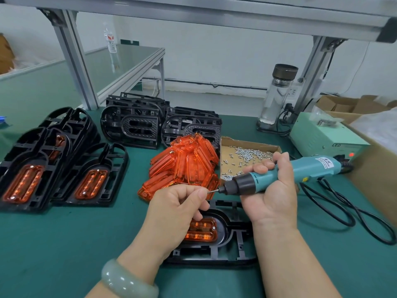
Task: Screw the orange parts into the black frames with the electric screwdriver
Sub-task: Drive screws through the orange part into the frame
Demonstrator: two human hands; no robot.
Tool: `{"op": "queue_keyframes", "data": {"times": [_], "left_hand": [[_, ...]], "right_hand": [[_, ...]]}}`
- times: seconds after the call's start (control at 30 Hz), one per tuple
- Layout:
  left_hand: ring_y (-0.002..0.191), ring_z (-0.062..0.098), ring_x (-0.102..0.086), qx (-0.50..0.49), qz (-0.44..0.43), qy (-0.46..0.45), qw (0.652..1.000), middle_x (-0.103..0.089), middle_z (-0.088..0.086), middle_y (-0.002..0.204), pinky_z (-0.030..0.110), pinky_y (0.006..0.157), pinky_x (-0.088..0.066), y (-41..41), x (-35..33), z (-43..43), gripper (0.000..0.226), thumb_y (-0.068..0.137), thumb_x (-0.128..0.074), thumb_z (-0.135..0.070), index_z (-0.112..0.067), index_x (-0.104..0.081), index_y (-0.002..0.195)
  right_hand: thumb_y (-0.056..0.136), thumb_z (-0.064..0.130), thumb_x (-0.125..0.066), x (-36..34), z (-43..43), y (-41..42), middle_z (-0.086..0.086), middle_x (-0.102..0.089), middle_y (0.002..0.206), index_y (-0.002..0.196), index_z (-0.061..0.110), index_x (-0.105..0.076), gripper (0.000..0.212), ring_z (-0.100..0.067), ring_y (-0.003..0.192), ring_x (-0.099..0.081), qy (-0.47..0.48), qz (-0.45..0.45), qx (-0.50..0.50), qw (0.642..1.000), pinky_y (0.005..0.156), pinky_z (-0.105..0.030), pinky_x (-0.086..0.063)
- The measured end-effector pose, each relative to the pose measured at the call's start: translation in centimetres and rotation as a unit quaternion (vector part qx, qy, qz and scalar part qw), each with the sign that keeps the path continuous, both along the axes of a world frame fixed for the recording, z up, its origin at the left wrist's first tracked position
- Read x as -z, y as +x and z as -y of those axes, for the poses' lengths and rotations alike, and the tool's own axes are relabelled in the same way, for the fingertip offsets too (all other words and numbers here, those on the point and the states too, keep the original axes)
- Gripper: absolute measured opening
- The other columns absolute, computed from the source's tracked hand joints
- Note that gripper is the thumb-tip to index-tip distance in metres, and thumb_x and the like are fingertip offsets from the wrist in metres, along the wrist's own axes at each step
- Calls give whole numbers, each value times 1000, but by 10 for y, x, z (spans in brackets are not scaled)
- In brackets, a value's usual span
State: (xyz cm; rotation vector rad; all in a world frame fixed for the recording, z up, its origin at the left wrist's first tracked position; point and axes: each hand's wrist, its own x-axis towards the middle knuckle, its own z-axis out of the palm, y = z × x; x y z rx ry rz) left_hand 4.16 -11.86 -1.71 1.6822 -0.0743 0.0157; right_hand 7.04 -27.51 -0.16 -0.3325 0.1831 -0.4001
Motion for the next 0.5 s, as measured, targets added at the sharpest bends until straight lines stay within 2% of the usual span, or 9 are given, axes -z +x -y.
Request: {"op": "queue_keyframes", "data": {"times": [0.1, 0.27, 0.4, 0.5], "left_hand": [[40, -4, -47, 1, 2, -3, 1000, -62, -8, 51, 5, 45, -35, -1, -1, 0, 23, 88, -63, -24, -17, -70, 67], [40, -3, -48, 0, 12, -5, 1000, -63, -8, 51, 5, 45, -36, -2, -1, 0, 21, 87, -64, -23, -18, -71, 68], [47, -2, -54, 13, 8, -17, 1000, -70, -5, 62, 7, 47, -39, -2, -2, -3, 10, 84, -68, -16, -21, -75, 78], [50, -1, -57, 14, 16, -12, 1000, -72, -3, 67, 8, 49, -41, -1, -1, -3, 12, 83, -68, -13, -23, -75, 79]], "right_hand": [[85, 31, -65, 0, -1, 1, 11, -48, 59, 81, 22, -52, 16, -3, 47, -46, -2, 0, 1, 1000, 61, -21, -47], [80, 31, -67, -1, -3, 0, 11, -48, 60, 81, 21, -52, 17, -3, 48, -46, 3, 1, 3, 1000, 65, -22, -46], [89, 30, -64, -1, -2, -1, 11, -49, 60, 78, 22, -53, 18, -4, 46, -47, -1, -3, 12, 1000, 61, -22, -49], [90, 31, -63, -1, -3, -2, 11, -49, 60, 77, 22, -53, 19, -4, 46, -47, -1, -5, 14, 1000, 61, -21, -50]]}}
